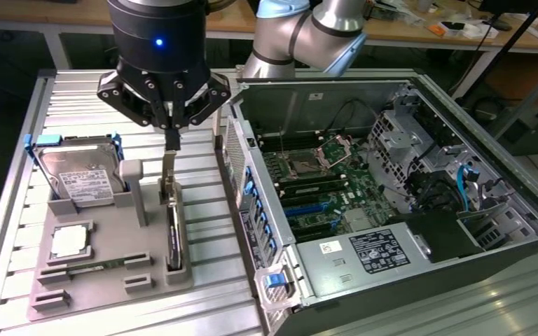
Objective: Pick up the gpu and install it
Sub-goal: 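Reach for the gpu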
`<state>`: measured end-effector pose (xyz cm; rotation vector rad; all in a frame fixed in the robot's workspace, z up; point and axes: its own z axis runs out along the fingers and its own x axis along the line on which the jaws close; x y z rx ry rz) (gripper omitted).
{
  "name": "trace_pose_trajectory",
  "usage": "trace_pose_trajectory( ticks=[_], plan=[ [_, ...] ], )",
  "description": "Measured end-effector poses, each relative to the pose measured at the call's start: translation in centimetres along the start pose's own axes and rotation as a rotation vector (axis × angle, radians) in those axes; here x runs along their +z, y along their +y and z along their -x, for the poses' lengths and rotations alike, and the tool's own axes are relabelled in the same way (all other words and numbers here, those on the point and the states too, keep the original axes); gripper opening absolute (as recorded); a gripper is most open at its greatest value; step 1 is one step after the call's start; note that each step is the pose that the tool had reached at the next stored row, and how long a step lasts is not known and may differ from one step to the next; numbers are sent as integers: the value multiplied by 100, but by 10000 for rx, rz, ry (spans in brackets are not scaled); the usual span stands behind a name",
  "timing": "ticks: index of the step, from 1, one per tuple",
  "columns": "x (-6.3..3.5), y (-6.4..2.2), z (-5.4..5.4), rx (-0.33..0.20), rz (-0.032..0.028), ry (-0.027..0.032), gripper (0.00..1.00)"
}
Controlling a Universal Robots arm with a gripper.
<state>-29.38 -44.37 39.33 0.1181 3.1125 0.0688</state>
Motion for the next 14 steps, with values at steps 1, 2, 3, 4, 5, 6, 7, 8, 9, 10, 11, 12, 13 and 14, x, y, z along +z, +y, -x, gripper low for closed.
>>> trace_pose_trajectory(
  ticks=[1,2,3,4,5,6,7,8,9,10,11,12,13,14],
  plan=[
    [0,-4,-10,0,0,0,11],
    [-1,-8,-21,0,0,0,11],
    [-1,-11,-31,1,0,0,11],
    [-2,-16,-41,0,0,0,11],
    [-2,-21,-52,0,1,0,11],
    [-3,-27,-64,0,-1,1,11],
    [-4,-35,-79,0,-1,1,11],
    [-5,-44,-95,0,-1,0,11],
    [-5,-52,-107,-1,-1,1,11],
    [-6,-60,-114,0,0,0,11],
    [-6,-69,-116,0,0,1,11],
    [-6,-77,-117,0,1,0,11],
    [-7,-93,-120,0,0,0,11],
    [-7,-94,-120,1,0,0,11]
  ],
)
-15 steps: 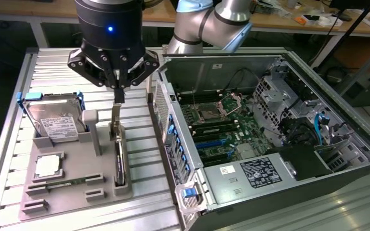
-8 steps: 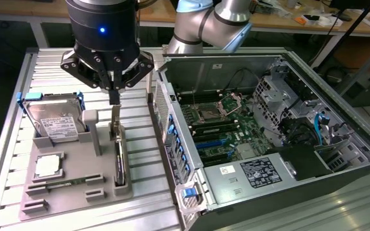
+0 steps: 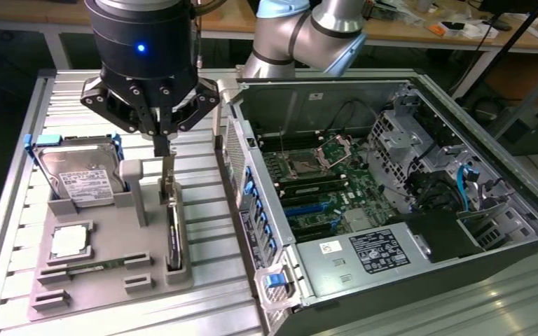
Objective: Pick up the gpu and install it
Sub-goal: 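Reach for the gpu, then pick up the gpu and move the gpu toward the slot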
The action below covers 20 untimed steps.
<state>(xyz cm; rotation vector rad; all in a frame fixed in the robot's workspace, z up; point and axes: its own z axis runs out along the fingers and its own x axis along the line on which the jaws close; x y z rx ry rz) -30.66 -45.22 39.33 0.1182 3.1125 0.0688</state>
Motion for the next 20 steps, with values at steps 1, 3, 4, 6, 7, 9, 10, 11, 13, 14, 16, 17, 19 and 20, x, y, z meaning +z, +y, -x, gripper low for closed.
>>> trace_pose_trajectory(
  ticks=[1,3,4,6,7,9,10,11,13,14,16,17,19,20],
  plan=[
    [0,0,0,1,0,0,11],
    [0,-1,0,-1,-1,0,11],
    [0,-1,0,0,0,0,11],
    [0,-1,0,-1,0,-1,11],
    [0,-1,0,-1,0,0,11],
    [0,-1,0,-1,-1,0,11],
    [0,-1,0,-1,0,0,11],
    [0,-1,0,-1,0,0,11],
    [0,-1,0,-1,-1,0,11],
    [0,-1,0,-2,0,0,11],
    [0,-1,0,-35,-1,1,11],
    [0,0,0,-82,0,3,11],
    [0,0,0,-221,4,10,11],
    [0,0,1,-271,5,12,11]
  ],
)
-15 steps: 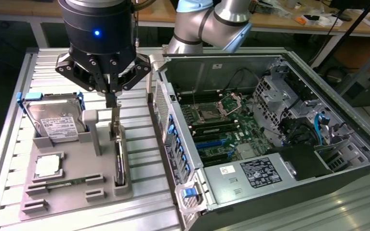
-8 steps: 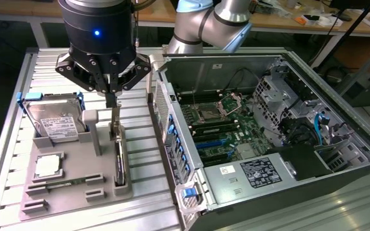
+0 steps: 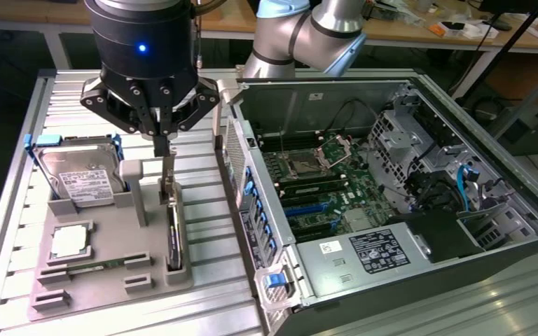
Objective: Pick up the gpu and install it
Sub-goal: 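Pick up the gpu and move the gpu toward the slot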
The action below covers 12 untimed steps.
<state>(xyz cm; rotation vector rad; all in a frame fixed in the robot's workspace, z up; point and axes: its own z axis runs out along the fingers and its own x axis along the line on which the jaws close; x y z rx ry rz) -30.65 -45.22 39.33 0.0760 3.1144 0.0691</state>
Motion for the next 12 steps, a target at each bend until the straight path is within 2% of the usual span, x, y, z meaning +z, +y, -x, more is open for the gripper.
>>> trace_pose_trajectory(
  ticks=[12],
  plan=[
    [1,0,0,-99,4,5,11]
  ],
)
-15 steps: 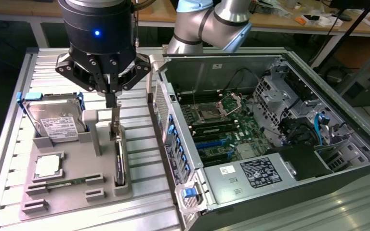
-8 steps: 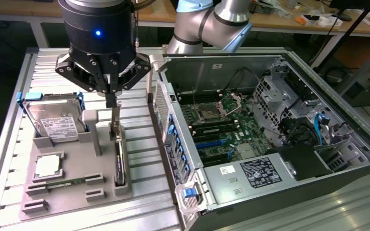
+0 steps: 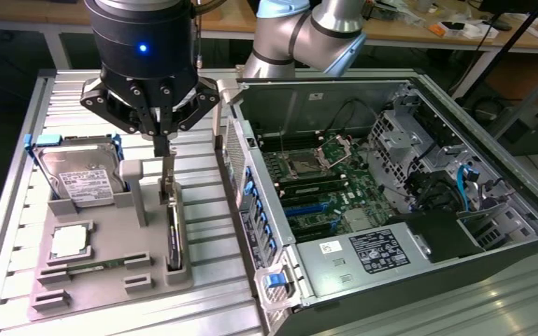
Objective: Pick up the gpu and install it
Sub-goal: 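Pick up the gpu and move the gpu toward the slot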
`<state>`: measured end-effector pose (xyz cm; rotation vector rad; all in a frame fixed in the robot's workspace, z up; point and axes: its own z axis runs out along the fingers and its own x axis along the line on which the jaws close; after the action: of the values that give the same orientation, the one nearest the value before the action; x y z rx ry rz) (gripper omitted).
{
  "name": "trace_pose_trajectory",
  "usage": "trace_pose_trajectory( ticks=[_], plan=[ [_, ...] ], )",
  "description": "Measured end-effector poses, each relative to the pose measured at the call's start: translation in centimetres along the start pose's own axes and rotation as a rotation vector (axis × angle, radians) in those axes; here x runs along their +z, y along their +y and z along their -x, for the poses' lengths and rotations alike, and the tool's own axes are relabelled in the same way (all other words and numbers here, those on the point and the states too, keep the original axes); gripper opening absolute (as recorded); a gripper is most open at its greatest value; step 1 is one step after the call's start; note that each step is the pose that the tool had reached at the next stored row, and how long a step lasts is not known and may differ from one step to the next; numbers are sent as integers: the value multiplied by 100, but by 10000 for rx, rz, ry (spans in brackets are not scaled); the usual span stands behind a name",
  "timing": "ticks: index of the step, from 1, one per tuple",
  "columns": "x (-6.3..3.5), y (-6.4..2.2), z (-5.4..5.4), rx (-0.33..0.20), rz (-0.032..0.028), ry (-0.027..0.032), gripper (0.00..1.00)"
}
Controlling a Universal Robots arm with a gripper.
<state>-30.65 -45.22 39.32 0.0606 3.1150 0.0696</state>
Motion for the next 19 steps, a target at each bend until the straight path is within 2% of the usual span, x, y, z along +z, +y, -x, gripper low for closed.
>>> trace_pose_trajectory(
  ticks=[2,3,4,8,9,11,12,13,19],
  plan=[
    [0,0,0,0,0,0,11],
    [0,0,0,0,0,0,17],
    [0,0,0,0,0,0,17],
    [0,0,0,0,0,0,42],
    [0,0,0,0,0,0,42],
    [0,0,0,0,0,0,54],
    [0,0,0,0,0,0,54],
    [0,0,0,0,0,0,60],
    [0,0,0,0,0,-1,60]
  ],
)
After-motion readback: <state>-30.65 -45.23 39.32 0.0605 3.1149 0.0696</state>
